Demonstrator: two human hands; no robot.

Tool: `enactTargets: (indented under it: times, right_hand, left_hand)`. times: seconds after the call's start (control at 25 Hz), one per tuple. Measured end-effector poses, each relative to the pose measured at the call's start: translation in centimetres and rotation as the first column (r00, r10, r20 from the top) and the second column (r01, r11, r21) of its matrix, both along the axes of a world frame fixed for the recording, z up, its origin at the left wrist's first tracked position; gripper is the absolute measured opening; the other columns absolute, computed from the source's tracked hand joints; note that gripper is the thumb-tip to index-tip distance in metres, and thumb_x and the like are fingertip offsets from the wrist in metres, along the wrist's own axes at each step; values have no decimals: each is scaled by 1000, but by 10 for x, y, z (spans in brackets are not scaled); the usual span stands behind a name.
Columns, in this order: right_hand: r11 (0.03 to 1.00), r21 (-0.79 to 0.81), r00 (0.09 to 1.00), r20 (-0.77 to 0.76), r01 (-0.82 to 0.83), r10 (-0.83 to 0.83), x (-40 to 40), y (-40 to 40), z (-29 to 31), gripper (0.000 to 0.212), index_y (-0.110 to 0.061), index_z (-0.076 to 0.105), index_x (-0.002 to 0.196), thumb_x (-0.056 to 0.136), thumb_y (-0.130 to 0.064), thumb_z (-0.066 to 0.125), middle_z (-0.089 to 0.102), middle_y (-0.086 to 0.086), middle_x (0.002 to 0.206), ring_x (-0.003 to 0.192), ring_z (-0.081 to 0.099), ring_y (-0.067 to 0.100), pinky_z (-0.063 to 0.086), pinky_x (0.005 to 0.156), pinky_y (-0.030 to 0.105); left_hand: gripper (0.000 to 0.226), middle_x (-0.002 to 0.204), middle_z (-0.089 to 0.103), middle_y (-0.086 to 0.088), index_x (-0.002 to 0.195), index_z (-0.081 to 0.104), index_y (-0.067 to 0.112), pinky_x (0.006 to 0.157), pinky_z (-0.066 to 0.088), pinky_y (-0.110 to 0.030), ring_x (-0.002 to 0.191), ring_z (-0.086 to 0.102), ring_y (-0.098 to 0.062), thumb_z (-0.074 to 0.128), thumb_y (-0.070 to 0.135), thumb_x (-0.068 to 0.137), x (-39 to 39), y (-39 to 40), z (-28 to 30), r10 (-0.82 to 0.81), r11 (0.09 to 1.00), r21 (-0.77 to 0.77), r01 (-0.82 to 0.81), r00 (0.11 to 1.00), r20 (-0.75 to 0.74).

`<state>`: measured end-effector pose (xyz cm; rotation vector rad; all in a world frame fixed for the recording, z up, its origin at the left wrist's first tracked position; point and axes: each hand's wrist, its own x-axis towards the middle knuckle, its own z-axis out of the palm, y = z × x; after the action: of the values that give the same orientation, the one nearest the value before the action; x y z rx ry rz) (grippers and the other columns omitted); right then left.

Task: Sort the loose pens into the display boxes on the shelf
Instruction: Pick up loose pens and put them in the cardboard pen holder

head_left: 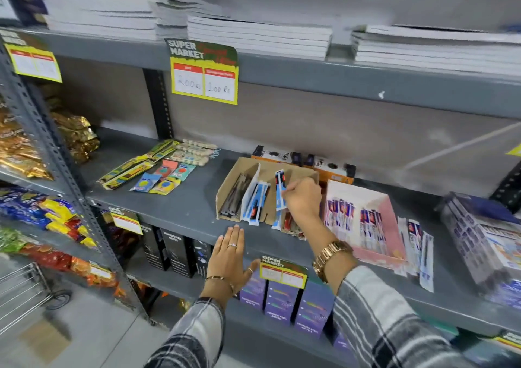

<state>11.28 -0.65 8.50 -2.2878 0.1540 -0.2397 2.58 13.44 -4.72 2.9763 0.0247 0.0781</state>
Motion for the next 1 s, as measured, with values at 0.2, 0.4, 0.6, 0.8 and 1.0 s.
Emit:
enactTargets:
  times: [0.2,0.4,0.6,0.8,1.0]
  right_hand:
    - [948,-306,996,-19,-91,90,13,46,-17,25,8,58,110,89,5,45,62,26,118,113,58,39,50,90,41]
    - [924,-359,989,-105,-133,102,21,58,-31,27,6,62,109,87,1,47,65,25,117,110,62,37,53,86,40]
    - [897,-406,966,-248,-176,77,30,66,-34,30,3,58,119,92,-2,46,60,21,127,118,58,33,51,92,37]
    - [866,-468,955,-296,-175,33,32,65,-43,29,1,57,120,91,-2,49,62,17,125,116,60,29,52,90,33]
    - [829,-530,961,-274,-178,31,32,66,-47,27,0,61,117,92,-4,52,63,15,124,117,60,28,52,89,32]
  left_hand:
    - [84,163,-5,-7,153,-2,9,123,-3,-33,151,-5,-21,30,60,93,4,3,-8,-12,1000,-23,12,1000,8]
    - [80,163,-5,-7,153,-2,9,123,-5,-38,151,-6,-25,32,53,96,3,2,-11,-14,998,-60,15,1000,6]
    - [77,162,-5,-8,152,-1,8,122,-6,-40,150,-6,-27,36,46,96,3,3,-8,-35,996,-84,35,999,9]
    - [76,162,-8,-8,152,-4,9,122,-8,-39,150,-8,-26,34,43,96,2,1,-8,-29,998,-58,29,1000,5]
    - [76,162,-8,-8,152,-4,9,122,-8,-40,150,-9,-27,34,44,96,2,1,-9,-23,999,-42,23,1000,-3]
